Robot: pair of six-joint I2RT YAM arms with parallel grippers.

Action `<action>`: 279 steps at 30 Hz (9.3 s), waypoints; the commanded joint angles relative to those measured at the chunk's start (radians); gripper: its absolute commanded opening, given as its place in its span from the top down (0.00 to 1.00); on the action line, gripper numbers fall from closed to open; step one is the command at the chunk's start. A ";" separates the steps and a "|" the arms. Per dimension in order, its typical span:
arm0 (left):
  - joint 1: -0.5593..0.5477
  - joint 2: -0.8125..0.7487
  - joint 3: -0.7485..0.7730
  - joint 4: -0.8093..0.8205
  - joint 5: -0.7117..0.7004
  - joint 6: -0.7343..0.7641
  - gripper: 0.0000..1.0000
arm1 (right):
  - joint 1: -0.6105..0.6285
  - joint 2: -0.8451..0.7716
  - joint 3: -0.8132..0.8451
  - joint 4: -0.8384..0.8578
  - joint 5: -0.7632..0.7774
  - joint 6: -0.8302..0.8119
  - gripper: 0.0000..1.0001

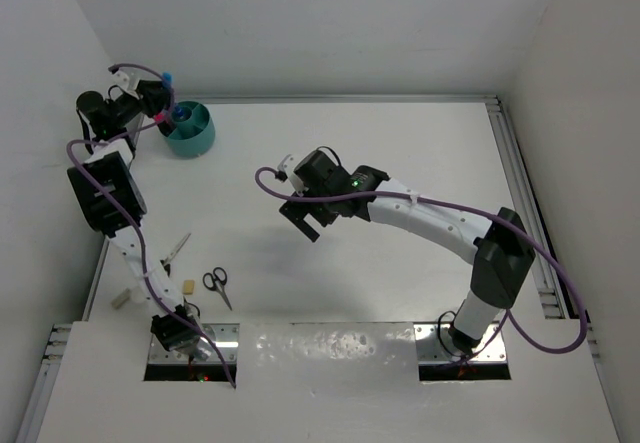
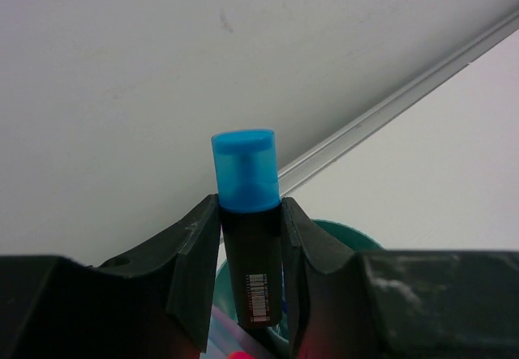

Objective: Sort the stationery into containers
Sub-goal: Place the pen in the storage box.

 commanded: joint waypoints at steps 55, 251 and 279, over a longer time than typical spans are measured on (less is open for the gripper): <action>0.136 -0.222 -0.316 0.539 0.161 -0.430 1.00 | 0.035 -0.138 -0.092 0.094 0.048 0.033 0.01; -0.207 -0.030 -0.619 0.999 -1.099 0.153 0.58 | 0.038 0.050 0.295 -0.116 0.054 0.117 0.01; -0.202 -0.297 -0.592 0.602 -0.953 0.135 0.15 | 0.036 0.003 0.234 -0.034 0.005 0.108 0.01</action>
